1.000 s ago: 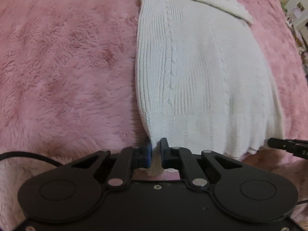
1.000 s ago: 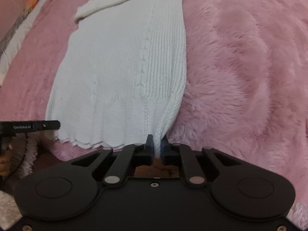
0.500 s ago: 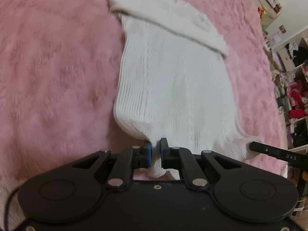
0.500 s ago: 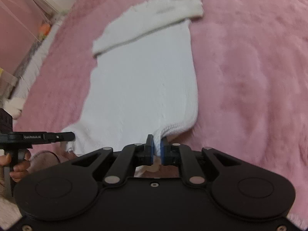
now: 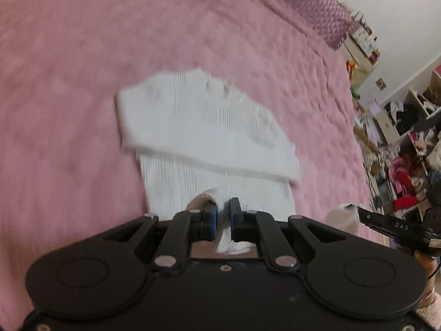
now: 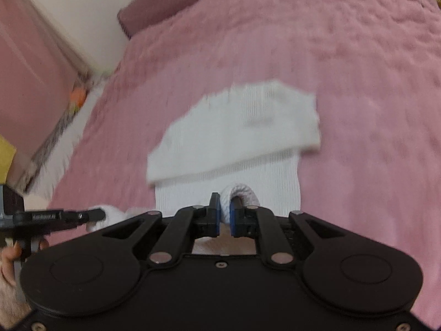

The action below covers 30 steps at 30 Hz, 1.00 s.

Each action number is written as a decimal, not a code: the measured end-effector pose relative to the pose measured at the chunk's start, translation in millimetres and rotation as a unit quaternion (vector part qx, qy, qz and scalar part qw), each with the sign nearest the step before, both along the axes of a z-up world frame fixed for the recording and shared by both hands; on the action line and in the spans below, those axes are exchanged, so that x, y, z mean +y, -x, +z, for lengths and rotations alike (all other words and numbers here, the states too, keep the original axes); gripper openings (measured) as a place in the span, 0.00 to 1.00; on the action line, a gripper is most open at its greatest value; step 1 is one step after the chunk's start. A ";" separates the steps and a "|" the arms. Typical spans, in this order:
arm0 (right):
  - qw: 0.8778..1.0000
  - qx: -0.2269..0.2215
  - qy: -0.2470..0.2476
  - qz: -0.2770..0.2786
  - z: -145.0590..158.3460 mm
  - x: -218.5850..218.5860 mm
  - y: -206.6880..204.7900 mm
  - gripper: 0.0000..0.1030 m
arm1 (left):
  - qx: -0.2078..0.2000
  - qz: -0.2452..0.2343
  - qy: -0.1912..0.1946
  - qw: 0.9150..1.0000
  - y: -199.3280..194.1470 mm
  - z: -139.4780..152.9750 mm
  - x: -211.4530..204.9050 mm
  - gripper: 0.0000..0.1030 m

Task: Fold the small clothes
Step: 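Lift the hem with both grippers and fold it over onto the collar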

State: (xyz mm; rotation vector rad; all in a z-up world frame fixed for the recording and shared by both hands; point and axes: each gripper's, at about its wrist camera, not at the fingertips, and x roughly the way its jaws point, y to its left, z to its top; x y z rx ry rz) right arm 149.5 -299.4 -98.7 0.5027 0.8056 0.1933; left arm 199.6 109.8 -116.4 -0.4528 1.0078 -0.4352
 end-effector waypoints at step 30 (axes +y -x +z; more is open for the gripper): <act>0.993 0.087 0.003 -0.079 -100.3 -39.7 -288.4 0.08 | 0.049 0.091 -0.037 0.994 -294.8 -84.4 13.2 0.01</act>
